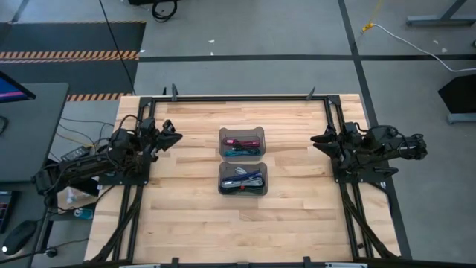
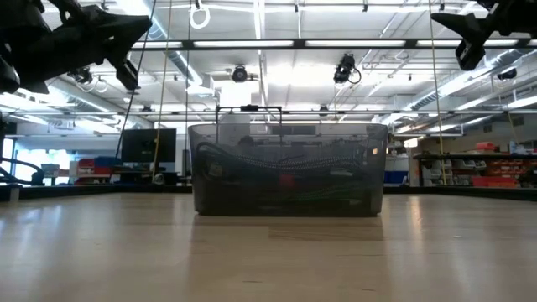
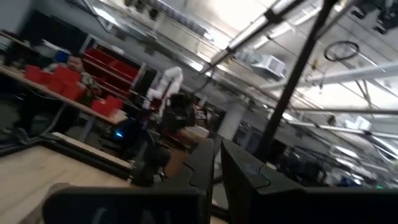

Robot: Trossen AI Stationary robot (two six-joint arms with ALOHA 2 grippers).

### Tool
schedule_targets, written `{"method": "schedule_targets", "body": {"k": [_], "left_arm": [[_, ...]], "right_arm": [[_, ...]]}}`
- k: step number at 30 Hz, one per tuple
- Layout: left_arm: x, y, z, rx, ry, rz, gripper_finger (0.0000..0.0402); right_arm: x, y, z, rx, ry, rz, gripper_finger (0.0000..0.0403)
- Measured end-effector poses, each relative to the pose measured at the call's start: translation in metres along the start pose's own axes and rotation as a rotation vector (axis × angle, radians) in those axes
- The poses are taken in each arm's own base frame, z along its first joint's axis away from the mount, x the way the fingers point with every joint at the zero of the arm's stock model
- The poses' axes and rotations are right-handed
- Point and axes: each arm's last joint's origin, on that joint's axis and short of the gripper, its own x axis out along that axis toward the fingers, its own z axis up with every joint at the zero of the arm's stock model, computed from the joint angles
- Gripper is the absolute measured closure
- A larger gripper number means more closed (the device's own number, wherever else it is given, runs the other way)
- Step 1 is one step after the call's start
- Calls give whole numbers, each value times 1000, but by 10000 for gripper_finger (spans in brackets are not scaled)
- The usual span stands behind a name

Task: Pick and place USB-C Cables
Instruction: Return to Home Position

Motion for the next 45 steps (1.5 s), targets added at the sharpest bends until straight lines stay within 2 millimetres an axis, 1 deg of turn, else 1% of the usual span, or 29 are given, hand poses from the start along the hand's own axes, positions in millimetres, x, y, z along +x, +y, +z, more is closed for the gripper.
{"method": "schedule_targets", "body": {"k": [2,4,7,10,14,16,22,25,31,35,37,41,43,45], "left_arm": [[0,1,1,0,-18,21,365],[0,1,1,1,-26,30,365],[0,1,1,1,-26,30,365],[0,1,1,1,-26,29,365],[0,1,1,1,-26,29,365],[0,1,1,1,-26,29,365],[0,1,1,-39,-32,35,365],[0,1,1,-56,-45,48,365],[0,1,1,17,-45,47,365],[0,1,1,31,-43,50,365],[0,1,1,6,-52,56,365],[0,2,2,-103,-87,84,365],[0,3,2,-128,-94,93,365],[0,3,2,-111,-97,97,365]], "right_arm": [[0,0,0,22,-1,-3,247],[0,0,0,2,3,-4,250],[0,0,0,-29,4,-5,269],[0,0,0,-52,-2,-2,303],[0,0,0,-83,-3,-2,372],[0,0,0,-106,-4,-2,393],[0,1,3,-127,-33,-7,398],[0,0,3,-151,-40,-21,394],[0,0,3,-153,-40,-22,398],[0,0,3,-153,-39,-22,399],[0,0,3,-153,-39,-22,397],[0,0,3,-153,-40,-25,396],[0,0,3,-151,-40,-25,396],[0,0,3,-143,-40,-25,396]]}}
